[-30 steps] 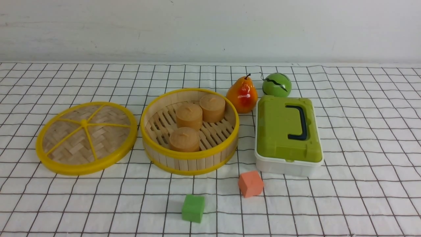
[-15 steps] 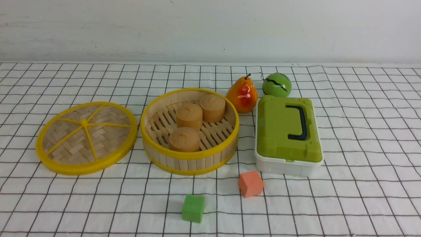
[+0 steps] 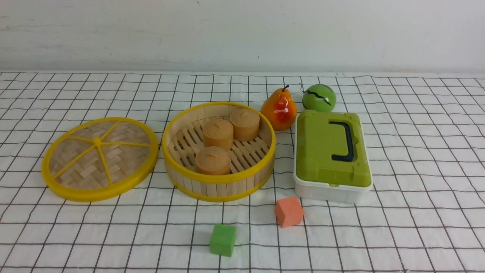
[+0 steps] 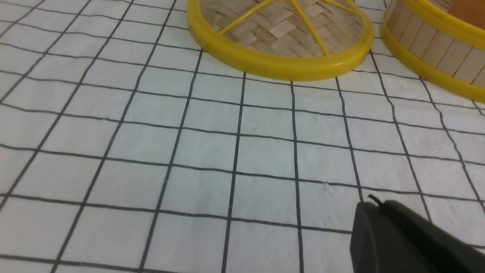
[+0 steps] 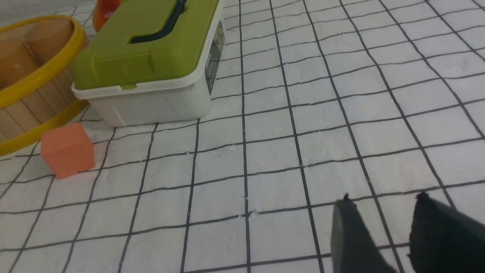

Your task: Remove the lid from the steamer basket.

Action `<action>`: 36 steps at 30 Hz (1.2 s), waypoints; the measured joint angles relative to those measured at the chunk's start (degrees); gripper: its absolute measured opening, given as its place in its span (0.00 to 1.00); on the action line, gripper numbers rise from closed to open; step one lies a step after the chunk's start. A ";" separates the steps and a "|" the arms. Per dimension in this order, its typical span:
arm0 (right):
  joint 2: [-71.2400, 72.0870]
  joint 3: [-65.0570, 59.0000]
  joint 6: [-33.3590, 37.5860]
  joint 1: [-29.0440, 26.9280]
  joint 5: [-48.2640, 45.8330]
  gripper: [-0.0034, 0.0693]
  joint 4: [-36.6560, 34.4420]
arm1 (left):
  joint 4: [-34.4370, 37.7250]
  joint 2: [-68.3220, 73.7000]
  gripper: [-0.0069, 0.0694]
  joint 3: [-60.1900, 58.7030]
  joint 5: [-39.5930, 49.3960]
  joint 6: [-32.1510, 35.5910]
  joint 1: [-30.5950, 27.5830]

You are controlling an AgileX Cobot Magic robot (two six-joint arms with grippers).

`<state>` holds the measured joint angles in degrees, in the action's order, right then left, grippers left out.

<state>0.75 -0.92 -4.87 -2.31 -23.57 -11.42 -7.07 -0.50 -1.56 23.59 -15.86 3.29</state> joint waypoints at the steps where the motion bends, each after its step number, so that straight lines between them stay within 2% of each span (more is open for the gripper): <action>1: 0.00 0.00 0.00 0.00 0.00 0.38 0.00 | 0.55 0.00 0.08 0.00 -0.27 -0.40 0.00; 8: 0.00 0.00 0.00 0.00 0.00 0.38 0.00 | 4.37 0.00 0.08 -0.12 -5.50 -1.46 0.00; 14: 0.00 0.00 0.00 0.00 0.00 0.38 0.00 | 4.68 0.00 0.08 -0.12 -2.62 -1.57 0.00; 36: 0.00 0.00 0.00 0.00 0.00 0.38 0.00 | 4.68 0.00 0.08 -0.12 -2.38 -1.57 0.00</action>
<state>0.75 -0.92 -4.87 -2.31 -23.57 -11.42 -2.39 -0.50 -1.68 21.21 -17.43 3.29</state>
